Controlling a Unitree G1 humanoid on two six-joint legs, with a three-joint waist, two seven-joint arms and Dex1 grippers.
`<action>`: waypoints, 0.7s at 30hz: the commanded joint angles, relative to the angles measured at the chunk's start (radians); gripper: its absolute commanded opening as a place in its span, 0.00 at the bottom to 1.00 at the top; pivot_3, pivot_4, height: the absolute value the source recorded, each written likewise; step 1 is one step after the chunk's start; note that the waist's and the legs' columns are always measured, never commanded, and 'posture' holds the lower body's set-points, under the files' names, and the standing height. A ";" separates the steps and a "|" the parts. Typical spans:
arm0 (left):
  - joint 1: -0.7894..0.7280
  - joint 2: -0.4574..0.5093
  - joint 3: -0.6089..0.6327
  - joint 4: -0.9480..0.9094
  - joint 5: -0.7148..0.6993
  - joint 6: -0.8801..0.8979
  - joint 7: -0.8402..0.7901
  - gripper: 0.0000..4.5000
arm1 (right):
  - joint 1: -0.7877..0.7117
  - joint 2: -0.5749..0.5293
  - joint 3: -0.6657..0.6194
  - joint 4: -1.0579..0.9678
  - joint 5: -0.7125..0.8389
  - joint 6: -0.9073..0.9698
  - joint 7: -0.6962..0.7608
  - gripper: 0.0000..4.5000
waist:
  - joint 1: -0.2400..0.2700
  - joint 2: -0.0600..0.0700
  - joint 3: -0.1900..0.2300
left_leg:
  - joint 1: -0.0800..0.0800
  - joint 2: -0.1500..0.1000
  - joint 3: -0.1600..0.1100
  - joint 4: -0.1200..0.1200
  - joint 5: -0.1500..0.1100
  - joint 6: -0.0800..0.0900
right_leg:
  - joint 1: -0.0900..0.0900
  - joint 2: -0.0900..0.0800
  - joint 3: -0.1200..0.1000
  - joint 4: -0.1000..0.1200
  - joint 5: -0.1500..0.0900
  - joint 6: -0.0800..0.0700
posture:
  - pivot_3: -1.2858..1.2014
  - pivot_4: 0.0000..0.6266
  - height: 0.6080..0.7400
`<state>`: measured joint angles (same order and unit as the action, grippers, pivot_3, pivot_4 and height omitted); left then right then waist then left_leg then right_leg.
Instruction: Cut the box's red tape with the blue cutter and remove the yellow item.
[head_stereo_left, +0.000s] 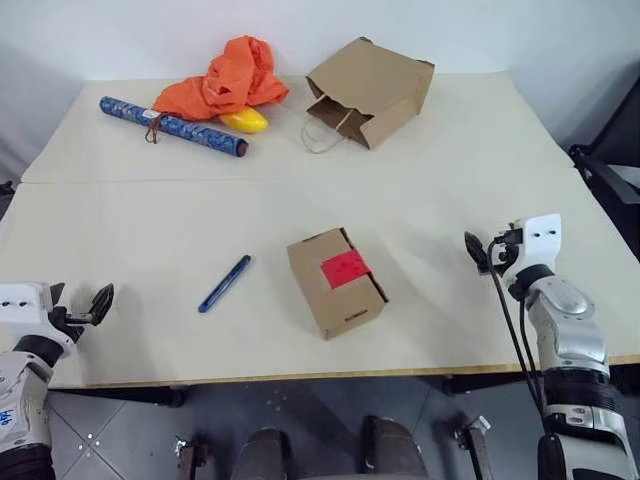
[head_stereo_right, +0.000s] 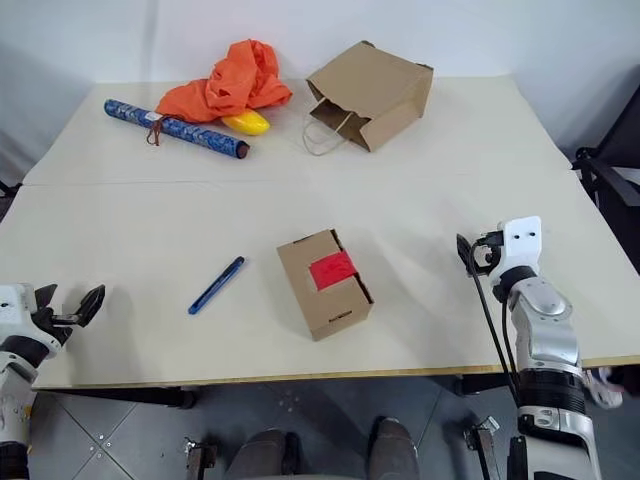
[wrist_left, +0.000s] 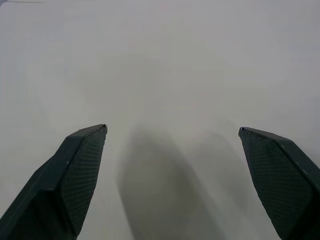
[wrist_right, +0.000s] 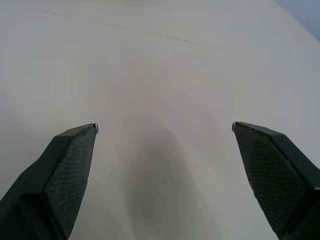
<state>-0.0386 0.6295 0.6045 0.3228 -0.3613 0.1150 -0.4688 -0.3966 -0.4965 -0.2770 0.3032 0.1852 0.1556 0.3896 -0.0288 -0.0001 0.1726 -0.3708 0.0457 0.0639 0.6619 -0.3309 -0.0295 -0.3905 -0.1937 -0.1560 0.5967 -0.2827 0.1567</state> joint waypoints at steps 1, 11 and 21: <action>-0.016 0.013 -0.005 -0.030 -0.002 -0.009 0.002 1.00 | 0.016 -0.028 0.012 -0.065 -0.009 0.030 0.007 1.00 | 0.000 0.000 0.000 | 0.000 0.000 0.000 0.000 0.000 0.000 | 0.000 0.000 0.000 0.000 0.000 0.000 | 0.52 0.24 1.00; -0.088 0.035 -0.103 -0.094 0.017 0.008 -0.056 1.00 | 0.117 -0.090 0.066 -0.318 0.025 0.215 0.107 0.96 | 0.002 0.000 0.000 | 0.000 0.000 0.000 0.000 0.000 0.000 | -0.001 0.000 0.000 0.001 0.000 0.000 | 0.52 0.24 1.00; -0.365 0.047 -0.277 -0.043 -0.017 0.105 -0.247 0.37 | 0.218 -0.221 0.077 -0.636 0.185 0.457 0.297 0.26 | 0.017 -0.002 0.000 | -0.001 0.000 0.001 0.002 -0.001 0.000 | -0.001 0.000 0.001 0.001 0.000 0.000 | 0.52 0.24 1.00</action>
<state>-0.3800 0.6531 0.3424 0.2855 -0.3694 0.2158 -0.6756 -0.1862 -0.6946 -0.1940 -0.2510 0.3251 0.5719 0.6491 -0.0119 -0.0016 0.1727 -0.3717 0.0460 0.0649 0.6633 -0.3314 -0.0294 -0.3912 -0.1925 -0.1556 0.5969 -0.2826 0.1565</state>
